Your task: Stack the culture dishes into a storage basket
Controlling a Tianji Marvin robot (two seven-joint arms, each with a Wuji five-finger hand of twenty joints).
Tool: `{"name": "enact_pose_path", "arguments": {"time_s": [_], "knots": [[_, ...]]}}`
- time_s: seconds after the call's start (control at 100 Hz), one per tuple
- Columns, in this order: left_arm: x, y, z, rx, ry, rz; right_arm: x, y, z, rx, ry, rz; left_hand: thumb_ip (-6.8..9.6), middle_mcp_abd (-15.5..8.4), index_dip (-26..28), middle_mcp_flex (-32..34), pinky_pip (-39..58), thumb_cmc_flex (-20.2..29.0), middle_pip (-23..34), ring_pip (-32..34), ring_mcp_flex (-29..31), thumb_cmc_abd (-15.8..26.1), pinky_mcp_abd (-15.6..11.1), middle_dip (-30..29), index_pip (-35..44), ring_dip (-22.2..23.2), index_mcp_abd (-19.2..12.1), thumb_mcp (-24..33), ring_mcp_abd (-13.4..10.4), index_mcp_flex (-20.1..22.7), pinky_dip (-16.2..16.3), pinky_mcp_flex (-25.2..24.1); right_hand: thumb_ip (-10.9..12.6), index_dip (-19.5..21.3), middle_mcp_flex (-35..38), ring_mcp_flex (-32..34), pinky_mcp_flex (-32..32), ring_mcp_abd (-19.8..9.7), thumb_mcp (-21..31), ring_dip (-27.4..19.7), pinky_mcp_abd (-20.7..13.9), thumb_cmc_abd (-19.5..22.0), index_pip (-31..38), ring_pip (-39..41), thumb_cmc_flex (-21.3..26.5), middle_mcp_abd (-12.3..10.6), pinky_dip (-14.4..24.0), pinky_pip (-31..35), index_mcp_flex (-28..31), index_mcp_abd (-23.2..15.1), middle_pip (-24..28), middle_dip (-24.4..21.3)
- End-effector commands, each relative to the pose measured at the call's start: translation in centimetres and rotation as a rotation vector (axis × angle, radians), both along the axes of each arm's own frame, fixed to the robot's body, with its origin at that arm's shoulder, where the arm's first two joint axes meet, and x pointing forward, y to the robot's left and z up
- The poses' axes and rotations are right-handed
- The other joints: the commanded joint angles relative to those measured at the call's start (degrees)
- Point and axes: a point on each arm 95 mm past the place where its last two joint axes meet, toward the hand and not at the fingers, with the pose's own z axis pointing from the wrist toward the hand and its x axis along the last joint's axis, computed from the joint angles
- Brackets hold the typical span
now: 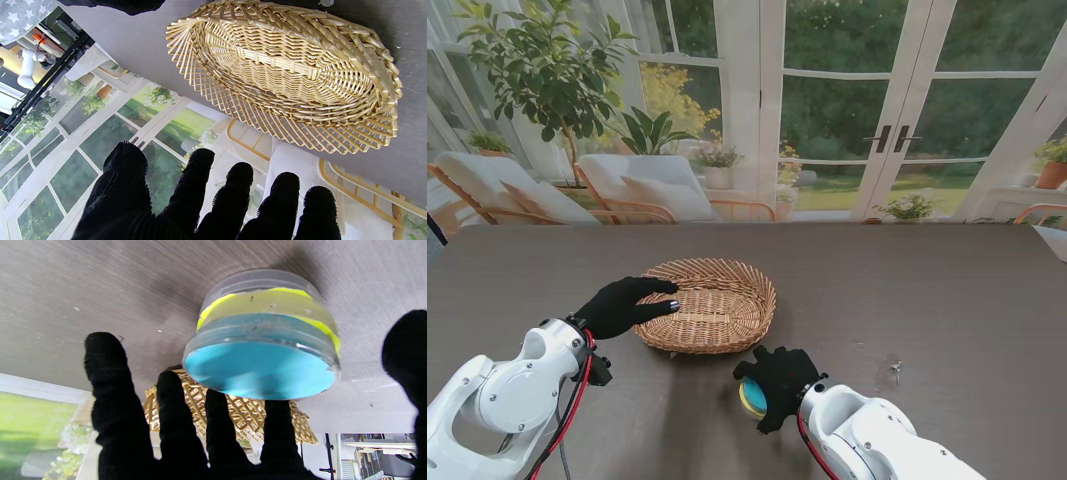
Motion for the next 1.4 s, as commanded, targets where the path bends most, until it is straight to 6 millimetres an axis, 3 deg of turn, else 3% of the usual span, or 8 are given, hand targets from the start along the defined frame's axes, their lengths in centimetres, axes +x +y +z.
{"name": "enact_pose_path", "arguments": {"time_s": [0.0,0.53,1.39], "knots": [[-0.1,-0.2,-0.1,0.001,0.017,-0.01,-0.1,0.0,-0.4,-0.012,0.021,0.005,1.9,0.61,0.13,0.65,0.19,1.49,-0.01,0.32,1.83,2.43,0.21,0.72,0.14,0.02,0.33,-0.66,0.72,0.38,0.69,0.11,-0.9,1.51,-2.3,-0.62,-24.72,1.81,5.76,0.16,3.71,-3.65,-0.56,-0.04,-0.32,-0.85,-0.84,-0.22,-2.43,-1.13,0.94,0.18],[0.0,-0.2,-0.2,0.004,0.021,-0.013,0.7,0.0,-1.7,-0.018,0.03,0.023,1.92,0.61,0.1,0.65,0.19,1.56,-0.04,0.31,1.82,2.38,0.22,0.8,0.08,0.01,0.48,-0.63,0.72,0.27,0.67,0.11,-0.19,5.54,-2.14,2.17,-20.68,1.89,7.55,1.19,3.96,-5.99,0.63,2.44,2.73,-1.1,-0.51,3.29,-2.94,-2.29,4.08,2.39],[0.0,-0.2,-0.2,0.005,0.021,-0.012,1.1,0.0,-3.1,-0.026,0.023,0.055,1.91,0.7,0.14,0.52,0.19,1.5,-0.08,0.32,1.79,2.42,0.13,0.81,0.16,0.02,0.43,-0.63,0.75,0.45,0.67,0.1,0.94,9.91,-0.07,7.91,-13.43,0.53,9.77,3.42,2.96,-5.56,6.79,8.56,6.45,-1.54,-0.69,11.0,-1.63,-3.91,9.01,5.78]]}}
